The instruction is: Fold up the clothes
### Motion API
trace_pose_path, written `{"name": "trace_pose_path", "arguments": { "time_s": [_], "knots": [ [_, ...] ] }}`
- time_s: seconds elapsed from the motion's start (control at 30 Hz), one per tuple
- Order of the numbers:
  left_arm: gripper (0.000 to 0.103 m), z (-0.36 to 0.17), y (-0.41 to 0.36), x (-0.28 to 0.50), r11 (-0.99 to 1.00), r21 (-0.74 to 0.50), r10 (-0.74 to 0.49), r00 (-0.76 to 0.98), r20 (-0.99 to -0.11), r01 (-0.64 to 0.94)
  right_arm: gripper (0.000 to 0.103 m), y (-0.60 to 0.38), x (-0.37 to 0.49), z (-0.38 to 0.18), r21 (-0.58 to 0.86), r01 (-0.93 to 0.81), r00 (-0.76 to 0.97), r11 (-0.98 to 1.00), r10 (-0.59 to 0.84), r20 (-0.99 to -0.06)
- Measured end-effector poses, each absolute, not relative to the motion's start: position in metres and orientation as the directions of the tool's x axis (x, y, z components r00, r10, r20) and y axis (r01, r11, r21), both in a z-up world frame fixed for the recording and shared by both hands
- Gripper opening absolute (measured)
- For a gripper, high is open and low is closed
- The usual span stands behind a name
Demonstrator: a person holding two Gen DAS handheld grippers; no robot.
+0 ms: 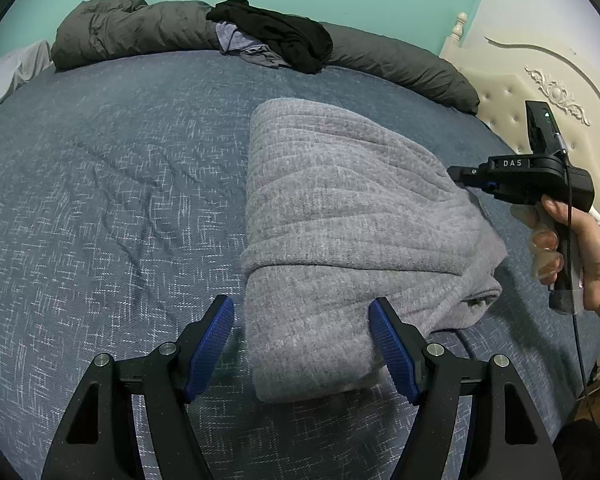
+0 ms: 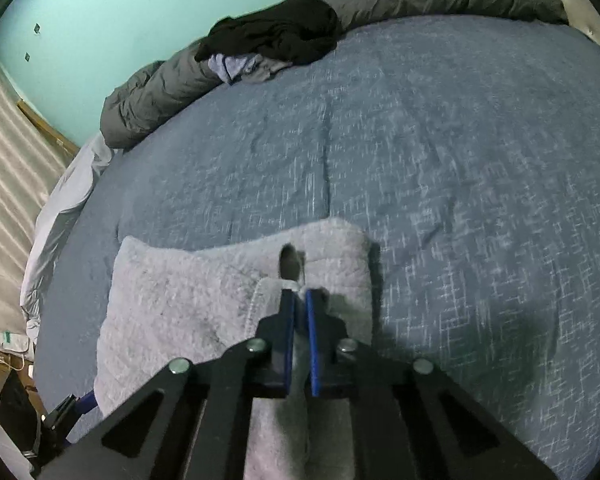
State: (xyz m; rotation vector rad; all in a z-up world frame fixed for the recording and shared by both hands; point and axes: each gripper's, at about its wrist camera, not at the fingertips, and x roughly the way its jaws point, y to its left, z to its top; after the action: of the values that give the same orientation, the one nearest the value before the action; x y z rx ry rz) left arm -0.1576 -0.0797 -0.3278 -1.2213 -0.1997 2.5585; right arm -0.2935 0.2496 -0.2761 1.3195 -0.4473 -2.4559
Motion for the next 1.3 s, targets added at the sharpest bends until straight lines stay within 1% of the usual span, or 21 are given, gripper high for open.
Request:
{"name": "trace_pose_path", "arguments": {
  "time_s": [0.1,0.2,0.4,0.5,0.57,0.63,0.67,0.73,0.77,0.93,1.1,1.17,1.2,1.23,1.3],
  "knots": [
    [0.074,-0.328,-0.079,-0.158,-0.946,-0.251,0.325,-0.594,-0.736,-0.207,0.003,0.253,-0.295,-0.268,0.416,0.112,-0.570,-0.902,-0.402,-0.717],
    [0.074,-0.329,-0.078,-0.158,-0.945,-0.252,0.326,-0.591,-0.738,-0.207,0.003,0.254,-0.303,-0.268,0.390,0.089,-0.597,-0.917,-0.362,-0.716],
    [0.074,-0.330,-0.078,-0.159,-0.945,-0.252,0.328,-0.588,-0.740,-0.209,0.003,0.245,-0.322,-0.292,0.330,0.038,-0.570,-0.943,-0.292,-0.768],
    [0.074,-0.330,-0.080,-0.160,-0.943,-0.257,0.332,-0.587,-0.739,-0.211,0.004,0.244,-0.325,-0.306,0.310,0.034,-0.540,-0.950,-0.278,-0.794],
    [0.074,-0.330,-0.081,-0.160,-0.944,-0.254,0.329,-0.587,-0.740,-0.209,0.006,0.251,-0.324,-0.303,0.360,0.017,-0.541,-0.933,-0.311,-0.782],
    [0.074,-0.330,-0.082,-0.160,-0.945,-0.254,0.327,-0.587,-0.740,-0.206,0.019,0.256,-0.318,-0.291,0.353,-0.006,-0.560,-0.936,-0.290,-0.776],
    [0.074,-0.329,-0.082,-0.160,-0.945,-0.257,0.328,-0.588,-0.740,-0.204,0.021,0.258,-0.311,-0.283,0.337,-0.012,-0.576,-0.941,-0.269,-0.772],
    [0.074,-0.327,-0.083,-0.159,-0.943,-0.263,0.332,-0.592,-0.735,-0.202,0.028,0.261,-0.290,-0.270,0.374,0.000,-0.604,-0.927,-0.298,-0.739],
    [0.074,-0.326,-0.084,-0.159,-0.943,-0.266,0.333,-0.594,-0.732,-0.201,0.029,0.262,-0.279,-0.263,0.397,0.008,-0.618,-0.918,-0.316,-0.720],
    [0.074,-0.322,-0.087,-0.157,-0.942,-0.270,0.334,-0.603,-0.724,-0.197,0.029,0.259,-0.213,-0.254,0.501,0.034,-0.642,-0.865,-0.403,-0.652],
    [0.074,-0.315,-0.102,-0.155,-0.947,-0.275,0.317,-0.627,-0.712,-0.166,0.029,0.228,-0.187,-0.261,0.472,0.117,-0.621,-0.874,-0.435,-0.652],
    [0.074,-0.315,-0.113,-0.156,-0.949,-0.288,0.302,-0.637,-0.709,-0.130,0.028,0.218,-0.188,-0.269,0.447,0.121,-0.611,-0.886,-0.422,-0.670],
    [0.074,-0.317,-0.117,-0.157,-0.948,-0.297,0.301,-0.635,-0.712,-0.115,0.026,0.215,-0.192,-0.275,0.431,0.114,-0.600,-0.895,-0.408,-0.688],
    [0.074,-0.319,-0.121,-0.158,-0.946,-0.308,0.302,-0.630,-0.716,-0.103,0.021,0.212,-0.197,-0.283,0.407,0.103,-0.587,-0.908,-0.385,-0.712],
    [0.074,-0.324,-0.124,-0.160,-0.948,-0.305,0.295,-0.617,-0.730,-0.093,0.020,0.213,-0.204,-0.297,0.378,0.078,-0.570,-0.922,-0.353,-0.742]
  ]
}}
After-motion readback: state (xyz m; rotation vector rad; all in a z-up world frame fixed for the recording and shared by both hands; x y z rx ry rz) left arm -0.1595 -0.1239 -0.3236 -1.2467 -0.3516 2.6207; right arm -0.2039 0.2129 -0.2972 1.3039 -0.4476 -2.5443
